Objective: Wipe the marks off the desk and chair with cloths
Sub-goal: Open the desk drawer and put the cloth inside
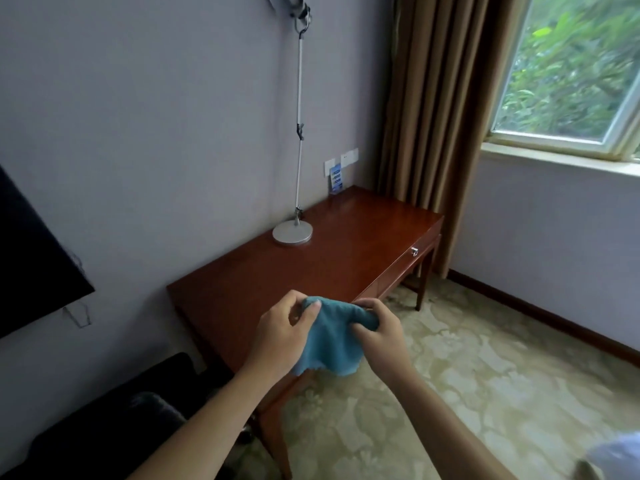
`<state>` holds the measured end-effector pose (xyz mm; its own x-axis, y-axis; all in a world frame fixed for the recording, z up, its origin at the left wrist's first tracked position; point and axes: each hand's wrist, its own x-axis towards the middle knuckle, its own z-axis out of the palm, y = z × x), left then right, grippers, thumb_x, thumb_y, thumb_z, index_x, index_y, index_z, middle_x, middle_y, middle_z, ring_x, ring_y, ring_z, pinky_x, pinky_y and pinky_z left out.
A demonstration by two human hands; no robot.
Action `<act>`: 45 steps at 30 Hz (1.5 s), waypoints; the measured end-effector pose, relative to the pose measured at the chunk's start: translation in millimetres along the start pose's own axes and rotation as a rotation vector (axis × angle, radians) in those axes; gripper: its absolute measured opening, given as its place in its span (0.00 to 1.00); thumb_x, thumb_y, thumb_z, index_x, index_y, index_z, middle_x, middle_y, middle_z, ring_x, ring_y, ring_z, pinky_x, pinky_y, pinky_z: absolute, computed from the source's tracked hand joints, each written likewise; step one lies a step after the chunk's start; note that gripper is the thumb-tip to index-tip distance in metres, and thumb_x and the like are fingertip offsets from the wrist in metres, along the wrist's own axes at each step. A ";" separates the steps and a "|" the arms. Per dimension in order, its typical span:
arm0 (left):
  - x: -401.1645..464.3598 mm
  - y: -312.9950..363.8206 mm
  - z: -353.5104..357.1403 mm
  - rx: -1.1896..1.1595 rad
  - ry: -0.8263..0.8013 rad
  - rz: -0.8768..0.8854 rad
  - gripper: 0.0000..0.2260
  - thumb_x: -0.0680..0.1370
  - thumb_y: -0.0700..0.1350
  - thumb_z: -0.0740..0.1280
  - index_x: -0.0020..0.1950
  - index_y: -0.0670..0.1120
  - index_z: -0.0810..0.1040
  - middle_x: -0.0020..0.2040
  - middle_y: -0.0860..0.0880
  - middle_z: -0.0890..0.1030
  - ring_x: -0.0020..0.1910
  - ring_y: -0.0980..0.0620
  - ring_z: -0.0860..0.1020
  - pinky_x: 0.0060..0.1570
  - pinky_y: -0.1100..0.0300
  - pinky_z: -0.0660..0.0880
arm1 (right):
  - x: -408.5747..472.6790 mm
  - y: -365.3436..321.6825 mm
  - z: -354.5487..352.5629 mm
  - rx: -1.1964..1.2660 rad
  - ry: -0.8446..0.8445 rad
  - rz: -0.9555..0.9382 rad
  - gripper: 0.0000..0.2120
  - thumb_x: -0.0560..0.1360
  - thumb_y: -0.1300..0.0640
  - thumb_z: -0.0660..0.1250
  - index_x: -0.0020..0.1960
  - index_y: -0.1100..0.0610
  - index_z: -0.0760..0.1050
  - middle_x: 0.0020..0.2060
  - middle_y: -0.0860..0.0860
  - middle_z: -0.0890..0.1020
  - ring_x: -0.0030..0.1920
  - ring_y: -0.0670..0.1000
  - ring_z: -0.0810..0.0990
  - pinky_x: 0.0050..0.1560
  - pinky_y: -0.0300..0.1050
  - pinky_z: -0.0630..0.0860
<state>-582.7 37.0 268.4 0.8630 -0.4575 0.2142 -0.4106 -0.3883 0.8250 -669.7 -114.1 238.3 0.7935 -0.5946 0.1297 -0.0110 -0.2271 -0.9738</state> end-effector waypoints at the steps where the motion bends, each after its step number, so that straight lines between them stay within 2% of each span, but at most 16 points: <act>1: 20.7 -0.5 12.4 -0.012 -0.013 0.010 0.09 0.79 0.53 0.66 0.43 0.50 0.76 0.38 0.52 0.82 0.40 0.54 0.81 0.44 0.48 0.79 | 20.3 4.4 -6.4 -0.014 0.018 -0.003 0.18 0.69 0.69 0.65 0.49 0.47 0.78 0.44 0.43 0.82 0.47 0.41 0.80 0.48 0.39 0.77; 7: 132.9 -9.7 69.6 -0.220 -0.082 -0.006 0.08 0.81 0.47 0.65 0.44 0.45 0.75 0.39 0.45 0.81 0.41 0.46 0.80 0.42 0.47 0.77 | 131.5 13.7 -34.0 -0.091 0.114 0.009 0.14 0.69 0.68 0.66 0.47 0.51 0.78 0.41 0.46 0.82 0.45 0.45 0.80 0.45 0.41 0.78; 9: 162.2 -12.1 85.5 -0.257 -0.094 -0.025 0.08 0.81 0.47 0.65 0.45 0.45 0.75 0.39 0.46 0.80 0.39 0.48 0.78 0.40 0.52 0.75 | 162.6 17.5 -38.9 -0.131 0.112 0.017 0.14 0.69 0.68 0.66 0.47 0.51 0.78 0.41 0.47 0.82 0.46 0.46 0.80 0.46 0.42 0.78; 11: 184.9 -14.9 97.8 -0.300 -0.125 -0.037 0.06 0.80 0.45 0.67 0.46 0.44 0.75 0.39 0.48 0.79 0.39 0.52 0.78 0.40 0.57 0.75 | 191.5 22.1 -42.8 -0.148 0.118 0.015 0.14 0.69 0.69 0.65 0.47 0.52 0.78 0.42 0.47 0.82 0.46 0.45 0.80 0.45 0.37 0.78; 15: 211.0 -29.3 114.4 -0.209 -0.210 -0.052 0.07 0.75 0.41 0.72 0.46 0.46 0.74 0.41 0.51 0.80 0.40 0.54 0.78 0.43 0.56 0.77 | 231.8 41.7 -34.0 -0.138 0.072 0.037 0.15 0.70 0.70 0.66 0.48 0.52 0.78 0.42 0.45 0.82 0.44 0.40 0.79 0.40 0.30 0.75; 19: 244.0 -63.3 133.9 -0.182 -0.168 -0.191 0.07 0.76 0.38 0.71 0.44 0.44 0.73 0.46 0.51 0.82 0.46 0.53 0.81 0.48 0.53 0.79 | 285.5 83.5 -10.8 -0.143 -0.045 0.107 0.16 0.70 0.68 0.65 0.49 0.49 0.77 0.44 0.44 0.80 0.45 0.41 0.79 0.40 0.32 0.76; 22: 254.1 -98.4 152.2 -0.168 -0.057 -0.329 0.08 0.76 0.36 0.69 0.43 0.45 0.71 0.47 0.45 0.82 0.46 0.48 0.81 0.44 0.60 0.77 | 317.7 125.0 18.4 -0.144 -0.180 0.193 0.15 0.71 0.68 0.64 0.51 0.50 0.77 0.45 0.46 0.81 0.46 0.45 0.80 0.43 0.36 0.78; 26: 243.3 -145.9 181.8 -0.157 0.146 -0.551 0.13 0.75 0.32 0.68 0.41 0.47 0.70 0.46 0.39 0.81 0.44 0.42 0.79 0.46 0.47 0.76 | 333.3 176.4 57.2 -0.231 -0.415 0.286 0.15 0.72 0.63 0.63 0.56 0.52 0.77 0.48 0.48 0.81 0.49 0.48 0.80 0.51 0.46 0.79; 31: 207.7 -178.2 219.4 -0.138 0.256 -0.765 0.17 0.72 0.28 0.66 0.40 0.51 0.71 0.42 0.44 0.82 0.39 0.50 0.78 0.41 0.52 0.74 | 330.9 237.2 66.5 -0.508 -0.723 0.406 0.14 0.71 0.59 0.63 0.55 0.54 0.79 0.47 0.53 0.83 0.50 0.55 0.80 0.45 0.42 0.71; 34: 194.1 -187.2 230.3 -0.122 0.258 -0.851 0.21 0.72 0.27 0.65 0.45 0.56 0.75 0.44 0.49 0.82 0.42 0.51 0.81 0.43 0.54 0.75 | 327.5 273.2 64.2 -0.614 -0.892 0.490 0.14 0.72 0.57 0.64 0.55 0.55 0.80 0.51 0.55 0.84 0.54 0.58 0.80 0.49 0.45 0.72; 36: 186.6 -192.0 238.1 -0.108 0.271 -0.884 0.25 0.71 0.27 0.63 0.47 0.59 0.76 0.45 0.51 0.82 0.44 0.52 0.82 0.44 0.57 0.76 | 327.5 303.0 60.0 -0.632 -0.952 0.544 0.11 0.72 0.58 0.63 0.52 0.56 0.81 0.48 0.56 0.83 0.48 0.56 0.80 0.50 0.47 0.74; 38: 178.1 -191.0 242.3 -0.121 0.298 -0.905 0.25 0.70 0.26 0.63 0.48 0.58 0.77 0.44 0.53 0.82 0.45 0.52 0.81 0.46 0.59 0.76 | 327.1 328.6 59.2 -0.623 -0.980 0.657 0.07 0.74 0.61 0.62 0.46 0.55 0.78 0.44 0.59 0.79 0.36 0.52 0.74 0.39 0.45 0.72; 40: 166.3 -190.3 240.3 -0.109 0.326 -0.931 0.24 0.70 0.27 0.62 0.50 0.56 0.78 0.44 0.56 0.81 0.45 0.53 0.81 0.46 0.60 0.75 | 319.1 345.5 68.1 -0.628 -0.973 0.802 0.14 0.76 0.62 0.60 0.60 0.54 0.75 0.43 0.59 0.78 0.31 0.50 0.71 0.32 0.41 0.67; 42: 154.1 -191.1 238.0 -0.088 0.348 -0.959 0.24 0.71 0.28 0.62 0.50 0.58 0.77 0.44 0.57 0.81 0.45 0.55 0.81 0.45 0.61 0.75 | 312.4 356.8 79.3 -0.645 -0.987 0.837 0.28 0.76 0.63 0.59 0.74 0.50 0.63 0.43 0.58 0.77 0.30 0.53 0.72 0.29 0.40 0.68; 43: 147.9 -194.0 235.5 -0.075 0.356 -0.977 0.24 0.72 0.29 0.63 0.50 0.59 0.77 0.45 0.58 0.81 0.45 0.56 0.80 0.44 0.63 0.75 | 308.1 361.4 87.8 -0.647 -1.004 0.836 0.31 0.76 0.63 0.58 0.77 0.49 0.58 0.45 0.57 0.77 0.31 0.54 0.73 0.29 0.41 0.69; 45: 137.9 -197.1 234.1 -0.077 0.376 -1.018 0.23 0.72 0.29 0.63 0.49 0.60 0.77 0.45 0.58 0.80 0.44 0.59 0.79 0.42 0.67 0.74 | 304.4 364.5 99.3 -0.675 -1.028 0.832 0.28 0.76 0.62 0.59 0.75 0.50 0.61 0.44 0.56 0.78 0.32 0.53 0.75 0.30 0.40 0.70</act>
<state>-451.7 -136.8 12.9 0.8283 0.3300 -0.4527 0.5563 -0.3897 0.7339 -371.8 -301.3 -95.8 0.4868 -0.0032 -0.8735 -0.7121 -0.5807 -0.3947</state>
